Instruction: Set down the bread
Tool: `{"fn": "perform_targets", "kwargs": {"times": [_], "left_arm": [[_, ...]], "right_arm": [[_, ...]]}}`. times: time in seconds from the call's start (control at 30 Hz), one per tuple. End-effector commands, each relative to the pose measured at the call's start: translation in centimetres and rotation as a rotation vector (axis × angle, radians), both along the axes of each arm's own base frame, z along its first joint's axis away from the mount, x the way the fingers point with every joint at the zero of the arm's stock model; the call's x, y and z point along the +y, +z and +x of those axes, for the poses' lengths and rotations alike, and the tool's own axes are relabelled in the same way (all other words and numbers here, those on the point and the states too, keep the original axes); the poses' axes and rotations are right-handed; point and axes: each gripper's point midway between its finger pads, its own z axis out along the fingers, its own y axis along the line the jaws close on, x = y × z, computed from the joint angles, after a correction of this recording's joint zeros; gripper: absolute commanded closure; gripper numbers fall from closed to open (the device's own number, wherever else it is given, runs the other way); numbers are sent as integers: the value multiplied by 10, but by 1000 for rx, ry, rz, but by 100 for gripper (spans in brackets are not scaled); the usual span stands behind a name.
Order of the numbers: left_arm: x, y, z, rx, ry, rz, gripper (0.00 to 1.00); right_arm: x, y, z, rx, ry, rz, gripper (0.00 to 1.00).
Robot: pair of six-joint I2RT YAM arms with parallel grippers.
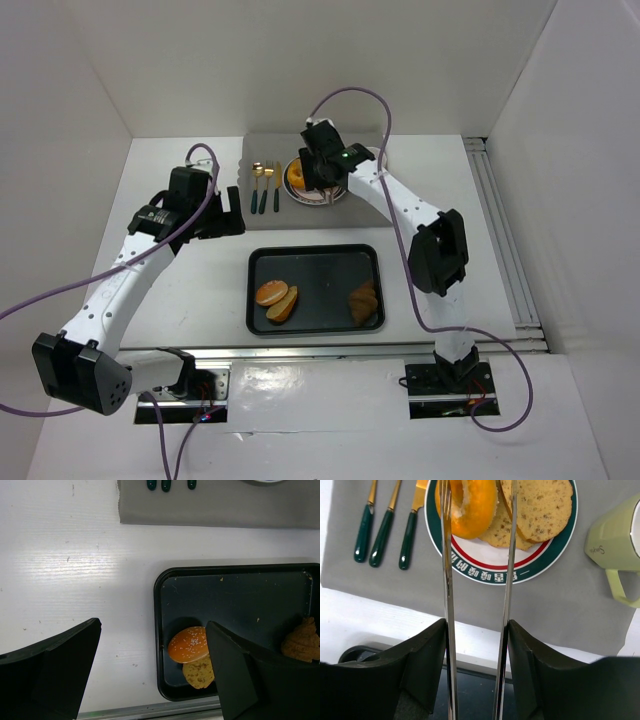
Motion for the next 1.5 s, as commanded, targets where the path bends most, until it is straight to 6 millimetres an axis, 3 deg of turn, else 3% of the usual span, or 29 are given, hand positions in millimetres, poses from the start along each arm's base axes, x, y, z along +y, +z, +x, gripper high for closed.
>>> {"fn": "perform_targets", "kwargs": {"times": [0.0, 0.13, 0.23, 0.27, 0.3, 0.33, 0.37, 0.4, 0.47, 0.5, 0.53, 0.57, 0.63, 0.67, 0.8, 0.9, 1.1, 1.13, 1.27, 1.33, 1.4, 1.43, 1.47], "left_arm": [[-2, 19, 8, -63, -15, -17, 0], [-2, 19, 8, -63, -15, -17, 0], [-2, 19, 8, -63, -15, -17, 0], [-2, 21, 8, -63, -15, -17, 0], [-2, 21, 8, -63, -15, -17, 0], [-2, 21, 8, -63, -15, -17, 0], [-2, 21, 8, -63, -15, -17, 0], [-2, 21, 8, -63, -15, -17, 0], [-2, 21, 8, -63, -15, -17, 0], [-4, 21, 7, -62, -22, -24, 0], [-4, 19, 8, -53, -22, -21, 0], [-4, 19, 8, -53, -22, -21, 0], [-4, 19, 8, -53, -22, -21, 0], [-4, 19, 8, -53, -22, -21, 0], [-7, 20, 10, -58, -22, -41, 0], [-12, 22, 10, -62, -41, -60, 0], [-12, 32, 10, -84, -40, -64, 0], [-12, 32, 10, -84, -40, -64, 0], [-10, 32, 10, -85, -34, -58, 0], [-10, 32, 10, -84, -27, -64, 0], [-10, 32, 10, -84, -27, -64, 0], [-10, 32, 10, -84, -27, -64, 0], [-10, 32, 10, -84, -27, -64, 0]], "right_arm": [[9, 68, 0, -147, 14, 93, 42], [4, 87, -10, -187, -4, 85, 42], [-23, 118, -25, -258, -62, 84, 42], [-27, 105, -25, -244, -82, 62, 42], [-40, 126, -36, -285, -109, 86, 42], [-48, 129, -41, -304, -129, 84, 42], [-66, 106, -51, -275, -172, 28, 42], [-86, 122, -62, -309, -228, 62, 42], [-121, 113, -72, -314, -327, 50, 42], [-146, 96, -89, -305, -394, 34, 42], [-170, 87, -93, -301, -464, 21, 42], [-191, 59, -104, -264, -515, -26, 42], [-221, 52, -115, -265, -613, 2, 42], [-240, 36, -117, -246, -657, -12, 42], [-264, 29, -97, -279, -724, 67, 42], [-278, -1, -63, -235, -763, 26, 42], [-296, -30, -9, -275, -772, 85, 42], [-296, -50, -4, -242, -766, 81, 42], [-302, -84, 15, -184, -736, 57, 41], [-305, -88, 23, -161, -723, 65, 28], [-305, -95, 18, -121, -723, 47, 12], [-305, -76, 20, -156, -723, 63, 8], [-306, -69, 18, -162, -723, 66, 0]]}}
